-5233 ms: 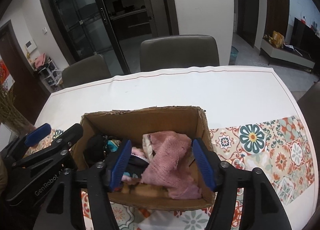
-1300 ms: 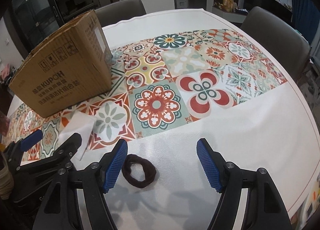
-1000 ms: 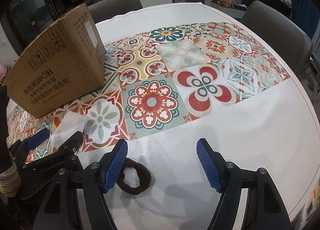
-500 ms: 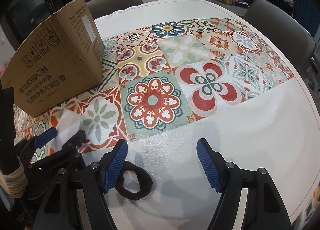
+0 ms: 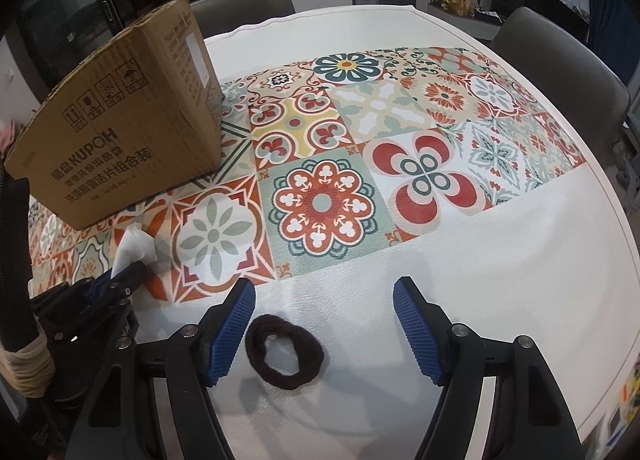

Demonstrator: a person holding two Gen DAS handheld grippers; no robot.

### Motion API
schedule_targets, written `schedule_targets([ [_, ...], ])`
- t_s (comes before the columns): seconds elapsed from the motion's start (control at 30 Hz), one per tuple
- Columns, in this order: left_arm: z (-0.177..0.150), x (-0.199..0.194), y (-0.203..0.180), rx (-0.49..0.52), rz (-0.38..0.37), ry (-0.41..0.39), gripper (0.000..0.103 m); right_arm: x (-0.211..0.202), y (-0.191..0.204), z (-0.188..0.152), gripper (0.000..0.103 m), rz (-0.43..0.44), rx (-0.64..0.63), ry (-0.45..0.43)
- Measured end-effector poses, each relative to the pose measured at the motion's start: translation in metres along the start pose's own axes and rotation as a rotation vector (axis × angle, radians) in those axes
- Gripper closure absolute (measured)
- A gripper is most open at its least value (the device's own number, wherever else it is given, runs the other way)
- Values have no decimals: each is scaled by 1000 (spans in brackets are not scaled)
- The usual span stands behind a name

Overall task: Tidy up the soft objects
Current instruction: 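Grasp the white tissue with the left gripper while the right grasps the dark hair tie, then lift the tissue and hair tie and carry both over the box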

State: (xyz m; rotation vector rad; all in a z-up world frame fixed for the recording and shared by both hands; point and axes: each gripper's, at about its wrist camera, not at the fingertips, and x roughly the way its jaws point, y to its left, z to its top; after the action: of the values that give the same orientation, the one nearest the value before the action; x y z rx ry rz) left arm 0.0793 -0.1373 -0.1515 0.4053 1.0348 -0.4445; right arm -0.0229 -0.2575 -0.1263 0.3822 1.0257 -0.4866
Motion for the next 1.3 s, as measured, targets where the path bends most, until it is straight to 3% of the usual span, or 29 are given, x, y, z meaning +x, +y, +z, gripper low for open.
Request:
schedule_targets([
  [0.4,-30,-16,29,-52,40,27,95,14,21,-26,32,20,-36,61],
  [0.47,-30,-13,24,-52,43,30,95,18,20,-29,37,20,-31,76],
  [0.53,-28,-13,25,-54,45,31,95,21,20,-31,52,19,-34,91],
  [0.67,-27,-14,23,-53,46,26,95,20,22,-33,69,13,-46,85],
  [0.73,-27,-16,21,-49,46,22,95,20,21,-33,85,15,-47,85],
  [0.83,-27,-19,19,-45,45,19,95,18,21,-33,91,19,-51,79],
  [1.3,-30,-46,31,-68,58,-26,95,-10,33,-26,92,52,-88,25],
])
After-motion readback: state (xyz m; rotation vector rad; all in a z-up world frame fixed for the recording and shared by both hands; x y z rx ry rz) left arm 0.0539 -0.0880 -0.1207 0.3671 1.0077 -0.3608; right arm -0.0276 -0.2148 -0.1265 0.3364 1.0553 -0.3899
